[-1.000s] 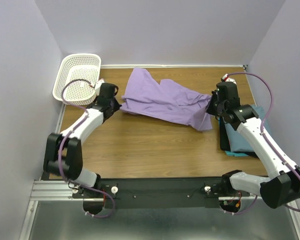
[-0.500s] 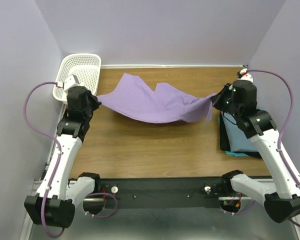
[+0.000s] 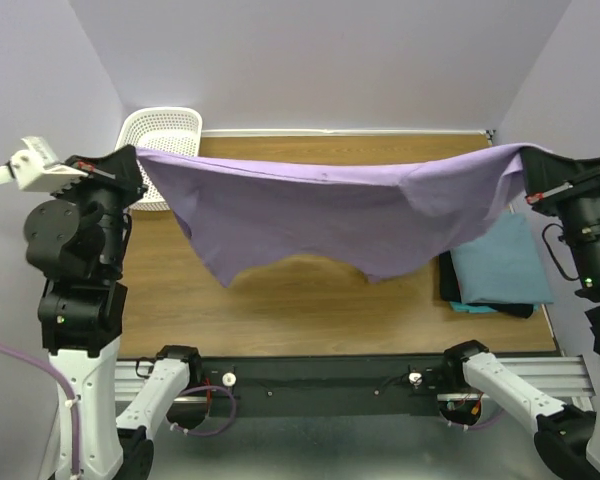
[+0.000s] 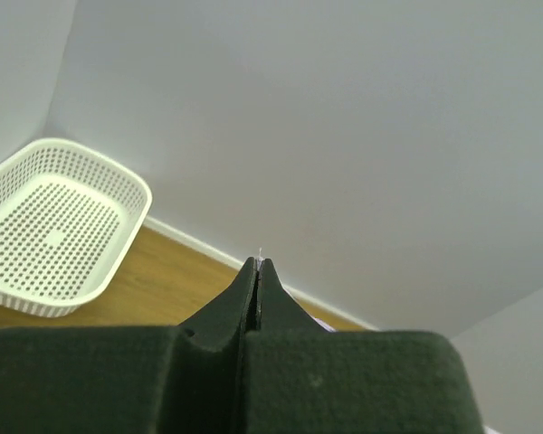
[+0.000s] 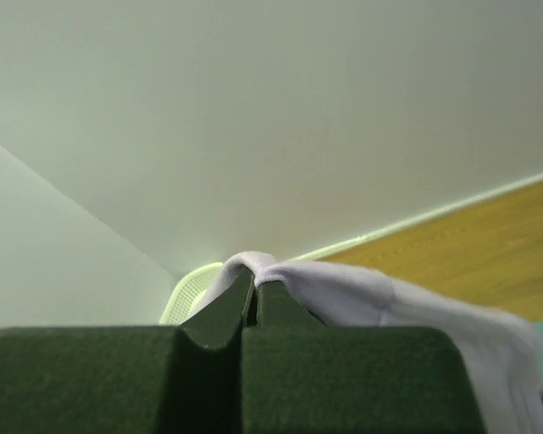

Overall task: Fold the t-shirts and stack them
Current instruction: Flatten the tshirt out

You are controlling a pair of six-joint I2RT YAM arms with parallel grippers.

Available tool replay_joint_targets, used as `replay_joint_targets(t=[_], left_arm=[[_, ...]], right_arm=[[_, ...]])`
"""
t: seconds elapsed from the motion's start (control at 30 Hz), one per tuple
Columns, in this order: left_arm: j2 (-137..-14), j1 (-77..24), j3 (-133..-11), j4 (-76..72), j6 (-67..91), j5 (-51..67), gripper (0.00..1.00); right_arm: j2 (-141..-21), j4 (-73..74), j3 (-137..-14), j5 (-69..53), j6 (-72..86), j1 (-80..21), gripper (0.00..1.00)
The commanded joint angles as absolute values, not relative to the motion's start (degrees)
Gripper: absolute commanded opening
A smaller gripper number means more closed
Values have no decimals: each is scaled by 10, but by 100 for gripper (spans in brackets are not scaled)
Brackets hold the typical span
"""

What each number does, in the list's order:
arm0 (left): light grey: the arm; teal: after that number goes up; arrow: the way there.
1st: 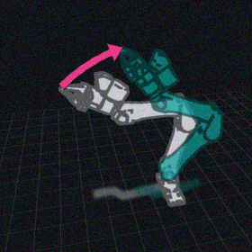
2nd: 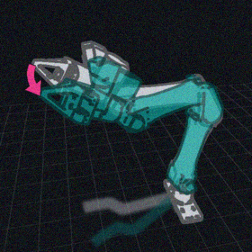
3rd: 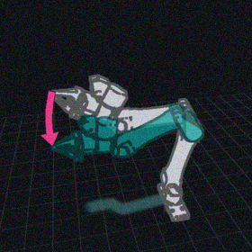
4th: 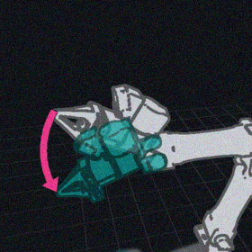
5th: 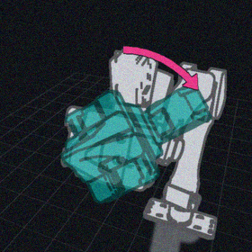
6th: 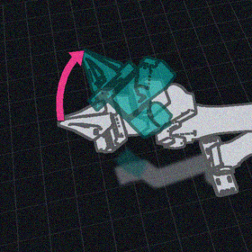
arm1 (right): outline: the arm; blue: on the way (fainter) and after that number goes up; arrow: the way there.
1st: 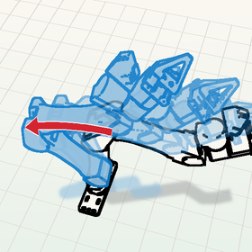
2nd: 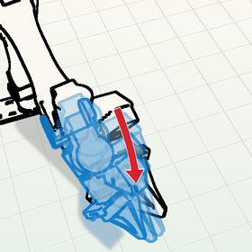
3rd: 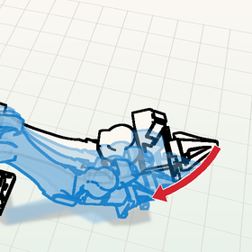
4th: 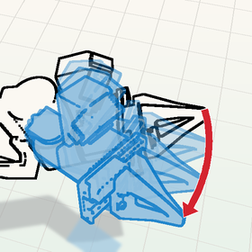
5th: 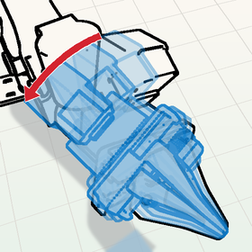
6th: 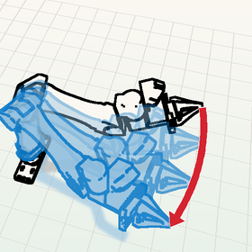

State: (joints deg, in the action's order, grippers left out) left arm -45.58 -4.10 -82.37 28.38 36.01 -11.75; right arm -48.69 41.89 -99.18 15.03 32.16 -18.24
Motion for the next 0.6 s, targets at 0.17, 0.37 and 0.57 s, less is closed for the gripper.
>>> replay_joint_targets(t=[0.17, 0.37, 0.57], left_arm=[[-545, -37, -881, 192, 368, -74, 0], [-680, -34, -870, 49, 368, -40, 0], [-895, -11, -1053, -28, 350, 52, 0]], right_arm=[[-621, 387, -1023, 164, 295, -178, 1], [-742, 234, -979, 158, 287, -178, 1], [-950, 172, -1157, 92, 285, -135, 0]])
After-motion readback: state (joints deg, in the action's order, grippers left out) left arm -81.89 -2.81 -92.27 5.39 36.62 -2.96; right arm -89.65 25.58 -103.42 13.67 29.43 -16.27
